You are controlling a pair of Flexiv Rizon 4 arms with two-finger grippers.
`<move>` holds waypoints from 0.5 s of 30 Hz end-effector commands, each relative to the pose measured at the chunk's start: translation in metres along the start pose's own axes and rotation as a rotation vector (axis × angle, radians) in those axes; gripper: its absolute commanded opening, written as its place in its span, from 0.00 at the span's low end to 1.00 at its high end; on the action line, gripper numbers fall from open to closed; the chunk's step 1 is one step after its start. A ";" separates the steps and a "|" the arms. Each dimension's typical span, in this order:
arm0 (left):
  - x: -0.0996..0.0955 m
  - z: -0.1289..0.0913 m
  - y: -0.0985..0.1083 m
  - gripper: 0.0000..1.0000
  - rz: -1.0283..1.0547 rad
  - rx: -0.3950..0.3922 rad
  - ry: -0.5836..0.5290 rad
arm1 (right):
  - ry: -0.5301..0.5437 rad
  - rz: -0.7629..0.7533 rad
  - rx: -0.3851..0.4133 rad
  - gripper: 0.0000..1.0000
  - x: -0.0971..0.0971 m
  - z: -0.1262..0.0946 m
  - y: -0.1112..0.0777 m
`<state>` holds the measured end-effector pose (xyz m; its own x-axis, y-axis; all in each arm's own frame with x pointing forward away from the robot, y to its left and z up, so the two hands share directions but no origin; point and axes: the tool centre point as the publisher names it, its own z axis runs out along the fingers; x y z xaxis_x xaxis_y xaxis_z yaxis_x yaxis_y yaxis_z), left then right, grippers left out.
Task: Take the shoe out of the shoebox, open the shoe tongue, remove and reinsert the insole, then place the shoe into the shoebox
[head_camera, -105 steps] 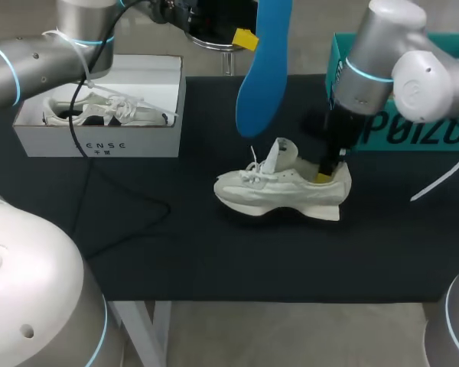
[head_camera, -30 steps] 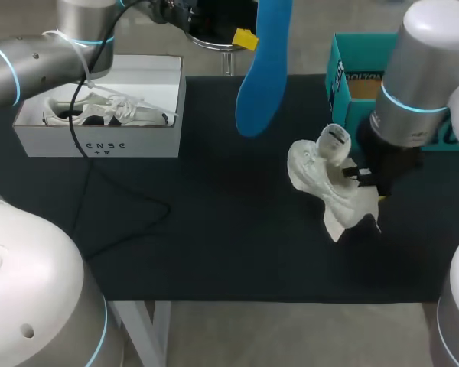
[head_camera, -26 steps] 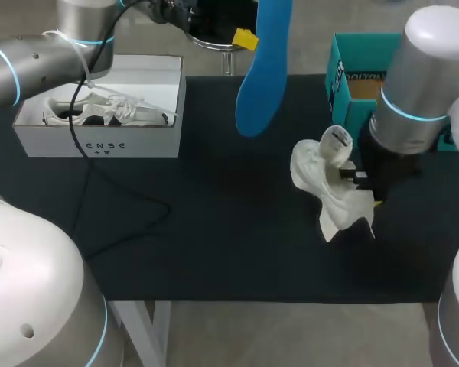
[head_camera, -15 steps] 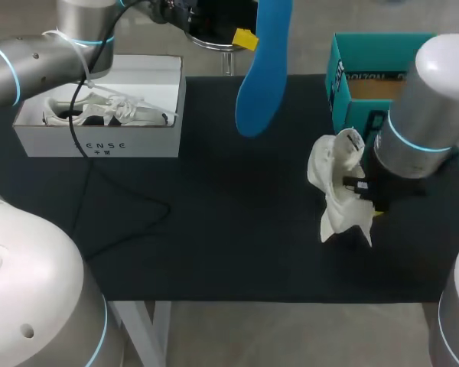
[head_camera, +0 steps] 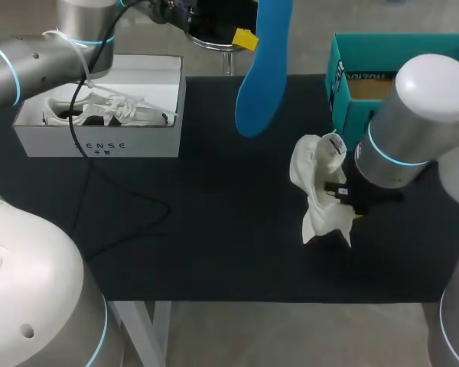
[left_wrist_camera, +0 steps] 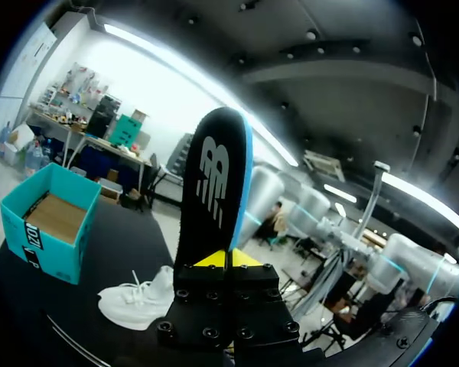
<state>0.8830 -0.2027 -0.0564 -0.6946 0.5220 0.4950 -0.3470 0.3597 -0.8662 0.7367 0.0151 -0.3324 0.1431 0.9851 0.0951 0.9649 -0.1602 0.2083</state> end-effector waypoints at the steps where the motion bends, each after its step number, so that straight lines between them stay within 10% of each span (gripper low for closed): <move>1: 0.000 0.000 0.000 0.00 0.001 -0.001 0.000 | -0.011 0.010 0.015 0.00 0.026 0.029 0.012; 15: 0.000 0.000 0.000 0.00 0.001 -0.001 0.000 | -0.031 0.051 0.015 0.00 0.040 0.065 0.016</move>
<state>0.8830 -0.2027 -0.0564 -0.6945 0.5221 0.4950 -0.3470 0.3597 -0.8662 0.7698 0.0476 -0.3748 0.1910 0.9782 0.0820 0.9610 -0.2034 0.1876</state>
